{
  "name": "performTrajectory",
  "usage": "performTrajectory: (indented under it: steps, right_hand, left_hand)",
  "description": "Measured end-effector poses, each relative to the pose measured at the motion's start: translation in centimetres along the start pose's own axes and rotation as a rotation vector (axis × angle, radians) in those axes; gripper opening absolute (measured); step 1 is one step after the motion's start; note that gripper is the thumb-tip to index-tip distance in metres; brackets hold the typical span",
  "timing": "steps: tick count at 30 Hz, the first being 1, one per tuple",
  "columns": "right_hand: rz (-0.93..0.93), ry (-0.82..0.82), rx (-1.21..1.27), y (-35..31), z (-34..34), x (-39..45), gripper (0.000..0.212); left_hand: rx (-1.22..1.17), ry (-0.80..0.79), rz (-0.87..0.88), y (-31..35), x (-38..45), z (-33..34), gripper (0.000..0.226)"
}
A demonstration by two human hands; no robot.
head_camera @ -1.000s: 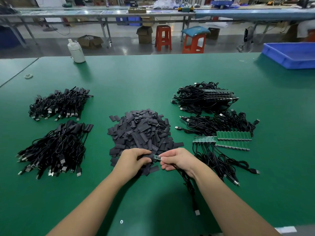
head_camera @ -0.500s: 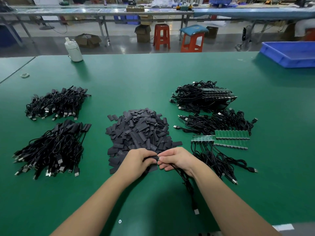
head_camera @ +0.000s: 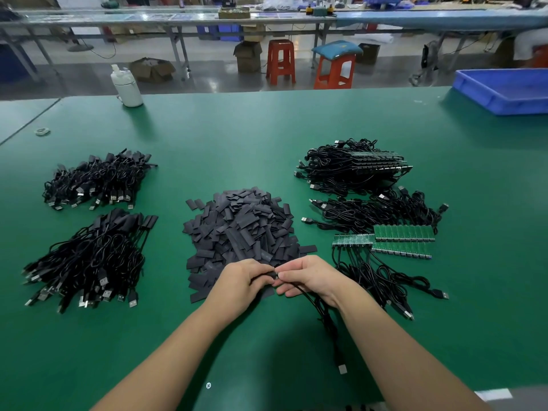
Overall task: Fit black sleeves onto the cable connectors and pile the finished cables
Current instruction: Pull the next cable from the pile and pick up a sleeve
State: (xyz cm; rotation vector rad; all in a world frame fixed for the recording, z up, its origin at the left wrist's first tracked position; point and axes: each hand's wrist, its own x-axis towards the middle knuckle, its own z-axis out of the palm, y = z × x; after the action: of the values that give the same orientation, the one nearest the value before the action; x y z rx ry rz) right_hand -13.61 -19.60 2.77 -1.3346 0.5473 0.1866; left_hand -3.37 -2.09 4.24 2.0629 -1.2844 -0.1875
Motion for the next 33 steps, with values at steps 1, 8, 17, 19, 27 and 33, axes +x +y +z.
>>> performTrajectory:
  steps: [1,8,17,19,27,33]
  right_hand:
    - [0.0,0.002,-0.001,0.03,-0.02,-0.01,0.018]
    - [-0.003,0.008,0.0,0.02,0.08,-0.11,0.014]
    - [-0.002,-0.011,-0.042,-0.14,0.32,-0.23,0.013]
    - [-0.002,-0.009,-0.049,-0.12,0.28,-0.28,0.014]
    - [-0.013,-0.025,-0.046,-0.23,0.01,-0.24,0.011]
    - [-0.001,-0.033,-0.061,-0.14,-0.05,-0.09,0.016]
  left_hand:
    - [0.008,-0.012,0.002,0.0,0.05,0.06,0.017]
    - [0.058,-0.04,0.013,0.02,0.26,0.27,0.021]
    - [0.118,-0.106,0.02,0.15,0.52,-0.17,0.023]
    - [0.155,-0.117,0.03,0.24,0.66,-0.14,0.025]
    - [0.189,-0.051,0.113,0.5,0.29,-0.12,0.021]
    - [0.163,-0.044,0.076,0.43,0.09,0.21,0.023]
